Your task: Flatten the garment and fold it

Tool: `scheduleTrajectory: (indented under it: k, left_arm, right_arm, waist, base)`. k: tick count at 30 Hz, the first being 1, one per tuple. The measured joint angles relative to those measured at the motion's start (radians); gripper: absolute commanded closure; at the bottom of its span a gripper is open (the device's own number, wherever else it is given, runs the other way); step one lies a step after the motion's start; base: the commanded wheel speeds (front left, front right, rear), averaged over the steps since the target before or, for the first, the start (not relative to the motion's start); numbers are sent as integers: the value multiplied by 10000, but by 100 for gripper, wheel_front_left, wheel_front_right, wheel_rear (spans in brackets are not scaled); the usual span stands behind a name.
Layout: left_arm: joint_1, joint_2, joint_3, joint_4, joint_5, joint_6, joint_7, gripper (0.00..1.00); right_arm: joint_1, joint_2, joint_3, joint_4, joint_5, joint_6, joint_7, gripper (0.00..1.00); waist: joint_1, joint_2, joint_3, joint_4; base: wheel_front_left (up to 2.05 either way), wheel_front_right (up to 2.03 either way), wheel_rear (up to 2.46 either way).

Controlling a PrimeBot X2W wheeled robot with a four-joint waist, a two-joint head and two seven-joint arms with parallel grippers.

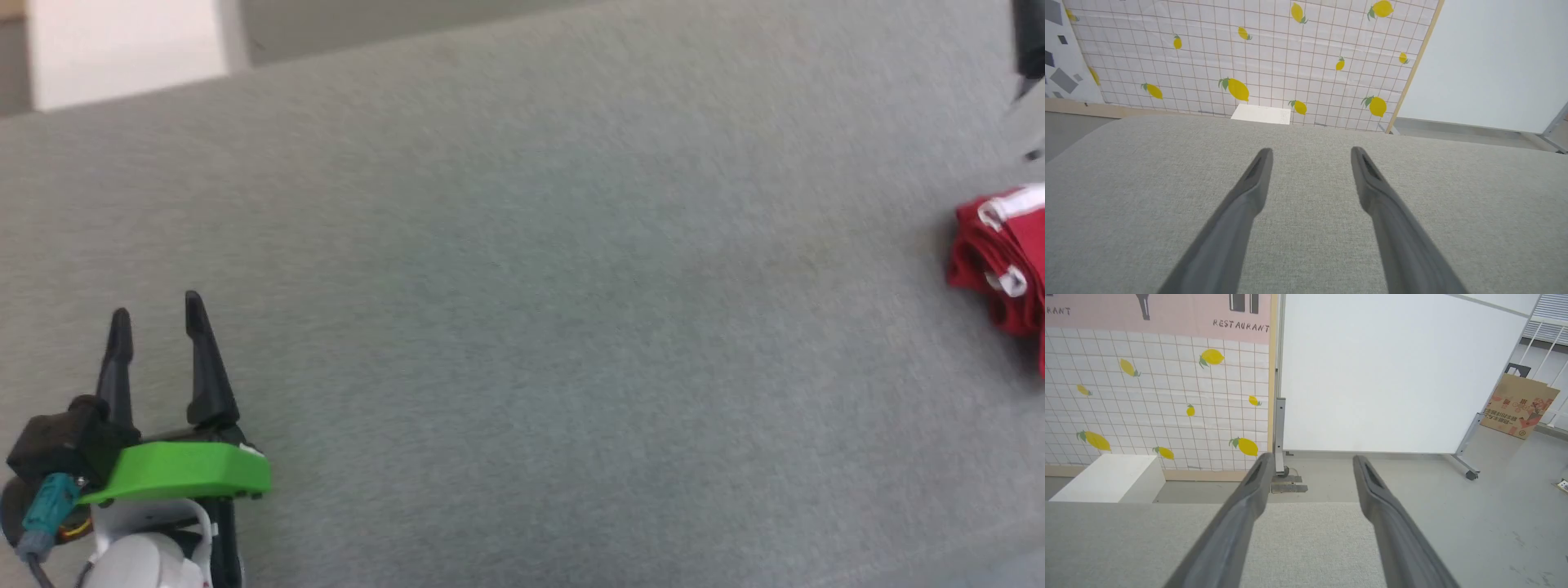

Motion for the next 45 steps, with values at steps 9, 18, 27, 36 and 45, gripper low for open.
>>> scheduleTrajectory:
  k: [9, 18, 27, 36, 45]
  left_arm:
    - [-44, -399, 221, 623, -290, 13, -253, 0]
    - [-4, -721, 77, 1087, -245, -121, -332, 0]
    - [149, -848, -619, 1718, 305, -512, -345, 0]
    - [215, -1097, -1078, 2355, 384, -928, -347, 0]
    - [495, -1465, -928, 2915, 234, -1289, -347, 0]
  right_arm:
    - [1939, 1722, 38, -1216, 570, -2, -2895, 0]
    - [4474, 3202, -589, -1126, 29, -2, -4345, 0]
    - [6412, 3216, -265, -821, -313, -2, -4512, 0]
    - [7475, 3229, 90, -811, -731, -2, -4512, 0]
    - [7832, 3231, 244, -602, -658, -2, -4512, 0]
  waist:
    - [0, 0, -1216, 1071]
    - [0, 0, -2427, 1862]
    - [-1, 0, -3169, 2295]
    - [0, 0, -3240, 2343]
    - [0, 0, -3234, 2286]
  base:
    - [0, 0, 0]
    - [0, 0, 0]
    - [0, 0, 0]
    - [0, 0, 0]
    - [0, 0, 0]
